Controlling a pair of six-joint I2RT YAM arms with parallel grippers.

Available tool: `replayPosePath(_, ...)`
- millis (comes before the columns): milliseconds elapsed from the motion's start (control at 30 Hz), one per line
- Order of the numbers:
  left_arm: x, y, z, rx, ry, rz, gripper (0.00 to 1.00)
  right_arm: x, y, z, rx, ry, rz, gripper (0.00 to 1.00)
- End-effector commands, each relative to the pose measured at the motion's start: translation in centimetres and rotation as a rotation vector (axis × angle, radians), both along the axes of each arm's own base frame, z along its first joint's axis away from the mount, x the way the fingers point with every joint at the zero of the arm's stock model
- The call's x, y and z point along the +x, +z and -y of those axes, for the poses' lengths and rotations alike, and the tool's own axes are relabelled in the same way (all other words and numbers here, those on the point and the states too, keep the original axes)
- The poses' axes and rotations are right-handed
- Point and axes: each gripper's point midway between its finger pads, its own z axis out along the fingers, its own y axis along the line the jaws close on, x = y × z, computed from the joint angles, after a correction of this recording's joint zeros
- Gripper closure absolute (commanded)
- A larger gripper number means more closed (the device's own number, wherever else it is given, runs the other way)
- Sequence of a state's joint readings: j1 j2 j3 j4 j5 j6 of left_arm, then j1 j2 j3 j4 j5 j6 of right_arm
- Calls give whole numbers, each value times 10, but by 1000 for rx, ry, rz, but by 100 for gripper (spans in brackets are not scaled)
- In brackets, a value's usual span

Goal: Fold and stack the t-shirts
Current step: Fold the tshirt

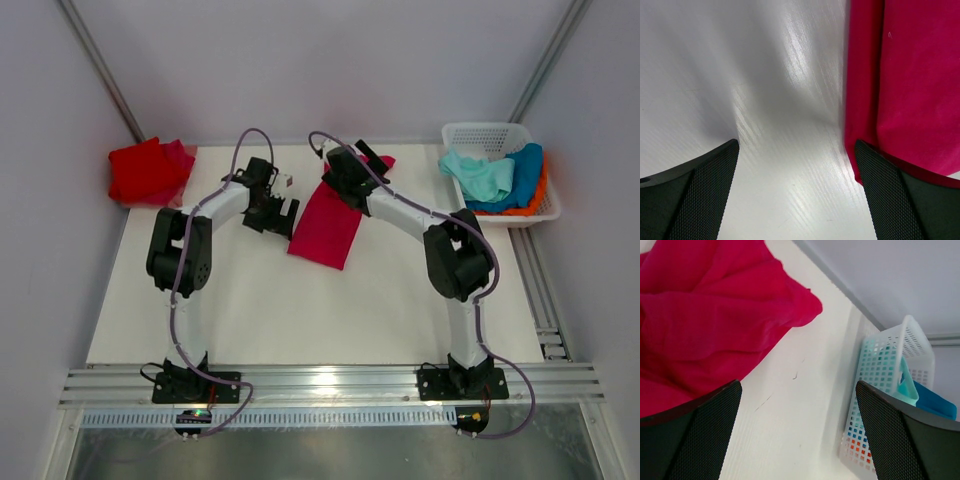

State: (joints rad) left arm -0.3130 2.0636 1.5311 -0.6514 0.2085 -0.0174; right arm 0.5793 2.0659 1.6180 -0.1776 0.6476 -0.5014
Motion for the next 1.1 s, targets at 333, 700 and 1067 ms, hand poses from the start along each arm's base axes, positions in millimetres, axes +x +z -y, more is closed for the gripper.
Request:
replayPosePath(333, 31, 8, 23, -91, -17, 74, 1, 71, -47, 68, 20, -243, -5, 1)
replayPosePath(700, 31, -8, 36, -65, -56, 62, 1, 82, -70, 74, -75, -215, -49, 1)
replayPosePath(1067, -10, -12, 81, 29, -233, 34, 1, 90, -68, 53, -133, -157, -43, 1)
